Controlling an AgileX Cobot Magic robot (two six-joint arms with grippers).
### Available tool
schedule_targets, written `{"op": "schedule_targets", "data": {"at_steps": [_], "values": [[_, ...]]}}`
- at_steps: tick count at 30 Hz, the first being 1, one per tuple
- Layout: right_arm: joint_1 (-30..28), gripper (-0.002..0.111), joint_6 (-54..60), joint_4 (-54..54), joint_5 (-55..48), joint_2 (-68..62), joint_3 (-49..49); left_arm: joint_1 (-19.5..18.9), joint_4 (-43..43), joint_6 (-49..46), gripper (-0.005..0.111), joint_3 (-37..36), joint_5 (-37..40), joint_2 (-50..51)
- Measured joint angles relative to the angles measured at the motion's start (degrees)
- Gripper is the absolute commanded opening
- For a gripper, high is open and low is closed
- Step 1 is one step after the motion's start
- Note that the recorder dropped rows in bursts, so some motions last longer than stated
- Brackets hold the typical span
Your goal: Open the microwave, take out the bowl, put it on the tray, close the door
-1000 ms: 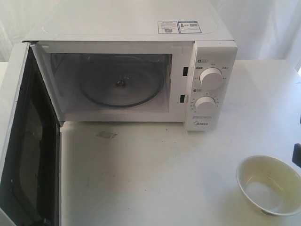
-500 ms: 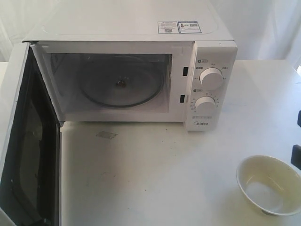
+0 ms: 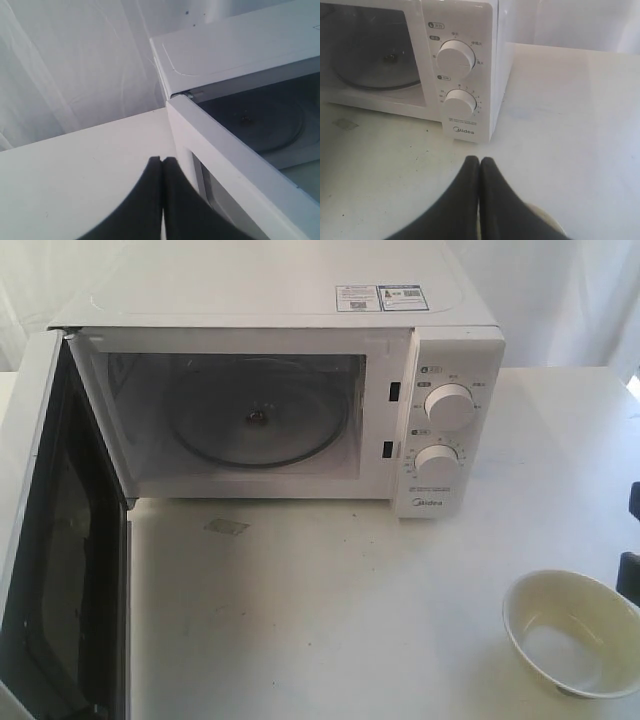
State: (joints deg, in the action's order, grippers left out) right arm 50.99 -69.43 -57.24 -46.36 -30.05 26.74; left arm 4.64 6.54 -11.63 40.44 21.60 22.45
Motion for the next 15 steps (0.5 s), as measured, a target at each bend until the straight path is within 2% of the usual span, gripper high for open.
{"op": "schedule_targets", "data": {"at_steps": [2, 5, 6, 9, 11, 15], "values": [[0.00, 0.000, 0.24, 0.00, -0.12, 0.00, 0.00, 0.00, 0.50, 1.05, 0.000, 0.23, 0.84, 0.19], [0.00, 0.000, 0.62, 0.00, -1.41, 0.00, 0.00, 0.00, 0.64, 6.41, 0.000, 4.42, 11.57, 2.74], [0.00, 0.000, 0.62, 0.00, -1.57, 0.00, 0.00, 0.00, 0.36, 8.22, 0.000, 6.50, 15.89, 4.04], [0.00, 0.000, 0.62, -0.12, -1.61, 0.00, 0.00, 0.00, -1.33, 12.73, 0.000, 17.77, 36.21, 12.09], [0.00, 0.000, 0.62, -0.12, -1.71, 0.00, 0.00, 0.00, -1.98, 13.24, 0.000, 22.40, 43.29, 16.91], [0.00, 0.000, 0.68, -0.23, -1.71, 0.00, 0.00, 0.00, -2.51, 18.73, 0.000, 23.73, 43.29, 23.92]]}}
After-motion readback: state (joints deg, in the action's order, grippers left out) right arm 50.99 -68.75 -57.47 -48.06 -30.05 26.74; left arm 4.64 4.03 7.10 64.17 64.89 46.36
